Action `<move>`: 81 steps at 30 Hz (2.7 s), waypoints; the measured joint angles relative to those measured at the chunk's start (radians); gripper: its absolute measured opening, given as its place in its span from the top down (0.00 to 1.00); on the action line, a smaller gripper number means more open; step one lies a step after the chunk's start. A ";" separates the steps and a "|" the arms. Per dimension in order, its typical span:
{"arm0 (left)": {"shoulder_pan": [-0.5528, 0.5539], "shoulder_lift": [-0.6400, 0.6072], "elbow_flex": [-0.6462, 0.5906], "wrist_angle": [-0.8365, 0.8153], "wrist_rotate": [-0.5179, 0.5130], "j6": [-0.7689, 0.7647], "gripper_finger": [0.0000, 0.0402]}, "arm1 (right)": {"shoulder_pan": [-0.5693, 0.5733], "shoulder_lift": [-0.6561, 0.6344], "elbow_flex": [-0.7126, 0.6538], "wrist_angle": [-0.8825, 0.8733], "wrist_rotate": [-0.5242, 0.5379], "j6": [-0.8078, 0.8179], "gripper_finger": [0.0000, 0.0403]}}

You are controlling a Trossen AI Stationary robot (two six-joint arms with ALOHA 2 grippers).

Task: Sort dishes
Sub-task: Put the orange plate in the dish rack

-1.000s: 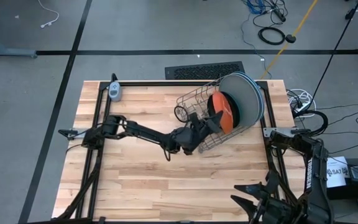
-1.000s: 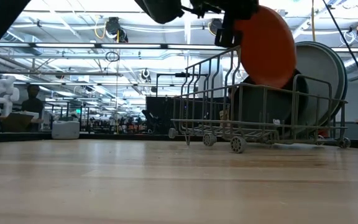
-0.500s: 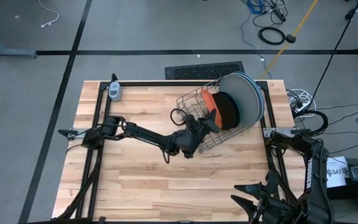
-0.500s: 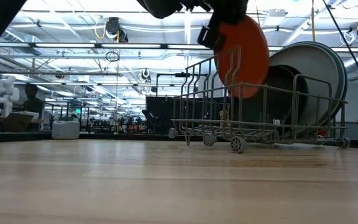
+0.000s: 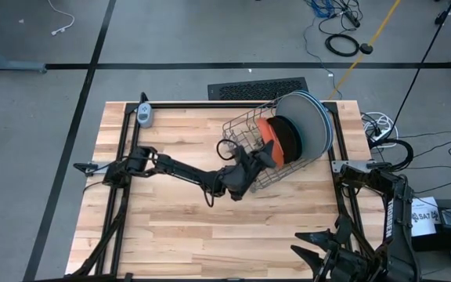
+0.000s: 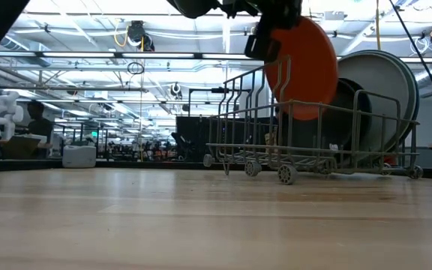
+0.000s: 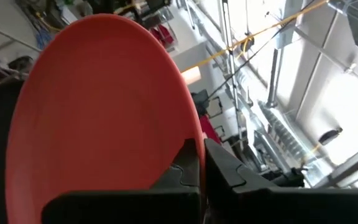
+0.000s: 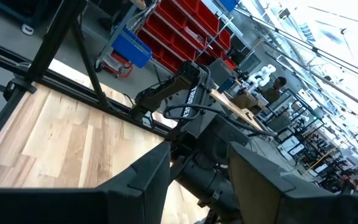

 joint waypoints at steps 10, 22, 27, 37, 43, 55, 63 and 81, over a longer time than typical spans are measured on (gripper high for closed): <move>-0.009 0.003 -0.004 -0.018 -0.068 -0.004 1.00 | 0.000 0.000 0.000 0.001 0.001 -0.002 0.62; -0.011 0.003 -0.004 0.029 -0.059 -0.034 1.00 | -0.158 0.000 0.000 -0.003 -0.114 0.091 0.61; -0.020 -0.006 -0.004 0.133 -0.040 0.062 1.00 | -0.253 -0.001 -0.022 -0.004 -0.247 0.130 0.56; -0.072 -0.140 -0.030 0.242 -0.049 0.496 1.00 | -0.309 -0.003 -0.029 -0.004 -0.315 0.142 0.47; -0.076 -0.262 -0.183 0.238 -0.100 0.459 1.00 | -0.290 -0.045 -0.028 -0.004 -0.208 0.092 0.48; -0.009 -0.317 -0.411 0.242 0.115 -0.049 1.00 | -0.384 -0.304 -0.343 -0.004 -0.345 0.223 0.48; 0.002 -0.320 -0.373 0.250 0.126 -0.009 1.00 | -0.430 -0.493 -0.694 0.300 -0.330 0.225 0.48; 0.044 -0.320 -0.365 0.240 0.213 -0.080 1.00 | -0.614 -0.472 -0.694 0.472 -0.374 -0.091 0.20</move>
